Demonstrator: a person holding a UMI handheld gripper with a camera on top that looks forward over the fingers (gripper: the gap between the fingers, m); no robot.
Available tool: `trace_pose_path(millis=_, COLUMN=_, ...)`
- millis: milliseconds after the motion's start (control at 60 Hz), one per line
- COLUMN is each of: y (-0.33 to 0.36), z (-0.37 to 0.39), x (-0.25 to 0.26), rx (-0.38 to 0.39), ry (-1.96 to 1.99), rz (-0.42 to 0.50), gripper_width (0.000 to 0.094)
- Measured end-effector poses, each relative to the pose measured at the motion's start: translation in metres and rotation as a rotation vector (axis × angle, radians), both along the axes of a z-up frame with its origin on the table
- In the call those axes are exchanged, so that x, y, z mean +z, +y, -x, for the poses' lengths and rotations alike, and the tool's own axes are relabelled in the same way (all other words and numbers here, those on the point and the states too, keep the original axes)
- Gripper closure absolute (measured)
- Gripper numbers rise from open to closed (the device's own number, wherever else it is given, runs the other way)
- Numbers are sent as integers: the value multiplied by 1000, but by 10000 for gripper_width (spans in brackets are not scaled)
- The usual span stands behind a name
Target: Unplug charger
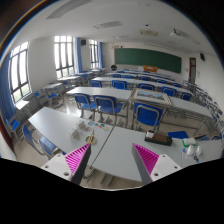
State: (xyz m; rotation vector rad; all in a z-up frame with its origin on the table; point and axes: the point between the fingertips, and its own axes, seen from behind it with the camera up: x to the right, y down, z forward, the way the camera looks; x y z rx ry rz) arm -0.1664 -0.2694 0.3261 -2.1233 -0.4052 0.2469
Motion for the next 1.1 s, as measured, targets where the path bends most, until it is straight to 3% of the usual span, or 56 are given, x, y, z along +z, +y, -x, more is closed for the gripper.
trace_pose_path(millis=150, y=6, z=-15, x=-22, rx=-18, ry=-19, rz=35, gripper_width=92)
trace_pose_path(millis=283, y=40, z=-43, x=-78, rx=-44, ry=-47, rz=57, gripper_width=83)
trace_pose_path(millis=383, y=67, z=-65, x=-128, rx=-106, ry=-69, rz=72, gripper_width=84)
trace_pose_path(millis=667, y=225, z=-137, x=-228, rx=-337, ry=-32, rz=-2, gripper_width=93)
trace_pose_path(millis=817, y=314, z=-160, x=-258, rx=-393, ry=-53, rz=-70, gripper_width=94)
trace_pose_path(millis=983, y=379, z=-165, x=-289, rx=-425, ry=-37, rz=-59, gripper_width=99)
trace_pose_path(millis=1033, y=390, z=-166, x=-300, rx=-431, ry=-51, rz=-43, gripper_width=136)
trace_pose_path(millis=1100, y=399, z=-168, x=-304, rx=-443, ry=-76, rz=-53, gripper_width=285)
